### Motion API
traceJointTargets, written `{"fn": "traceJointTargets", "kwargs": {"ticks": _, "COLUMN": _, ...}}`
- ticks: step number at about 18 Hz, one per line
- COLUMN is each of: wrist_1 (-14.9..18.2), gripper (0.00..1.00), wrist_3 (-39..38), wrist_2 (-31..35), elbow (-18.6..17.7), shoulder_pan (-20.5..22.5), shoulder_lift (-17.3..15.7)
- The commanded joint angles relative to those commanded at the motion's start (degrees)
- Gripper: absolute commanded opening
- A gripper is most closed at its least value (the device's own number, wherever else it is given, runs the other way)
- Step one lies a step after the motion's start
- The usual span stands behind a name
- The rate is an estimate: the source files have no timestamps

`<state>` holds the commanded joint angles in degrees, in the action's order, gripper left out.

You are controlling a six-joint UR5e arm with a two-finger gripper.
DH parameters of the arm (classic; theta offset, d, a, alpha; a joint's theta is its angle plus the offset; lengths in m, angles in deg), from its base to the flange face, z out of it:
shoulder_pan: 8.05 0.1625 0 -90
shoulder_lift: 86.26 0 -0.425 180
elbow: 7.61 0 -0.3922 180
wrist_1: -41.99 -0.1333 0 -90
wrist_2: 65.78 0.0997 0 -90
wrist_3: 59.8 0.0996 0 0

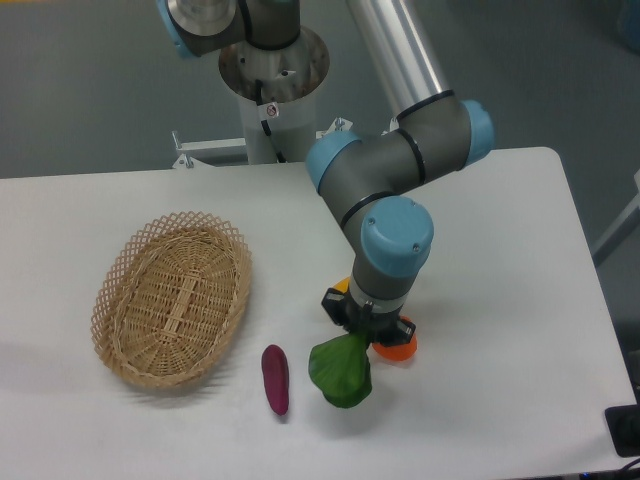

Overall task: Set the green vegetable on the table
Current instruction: 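Carry the bok choy toward the purple eggplant and lower it, then set the bok choy on the table and open the gripper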

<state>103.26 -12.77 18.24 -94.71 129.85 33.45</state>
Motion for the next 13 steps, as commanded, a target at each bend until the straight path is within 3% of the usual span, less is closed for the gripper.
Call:
{"fn": "traceJointTargets", "kwargs": {"ticks": 1, "wrist_1": -1.05, "gripper": 0.94, "wrist_3": -0.70, "wrist_2": 0.00, "elbow": 0.00, "shoulder_pan": -0.09, "shoulder_lift": 0.09}}
{"fn": "traceJointTargets", "kwargs": {"ticks": 2, "wrist_1": -1.76, "gripper": 1.00, "wrist_3": -1.32, "wrist_2": 0.00, "elbow": 0.00, "shoulder_pan": -0.09, "shoulder_lift": 0.18}}
{"fn": "traceJointTargets", "kwargs": {"ticks": 13, "wrist_1": -2.47, "gripper": 1.00, "wrist_3": -0.97, "wrist_2": 0.62, "elbow": 0.26, "shoulder_pan": 0.17, "shoulder_lift": -1.14}}
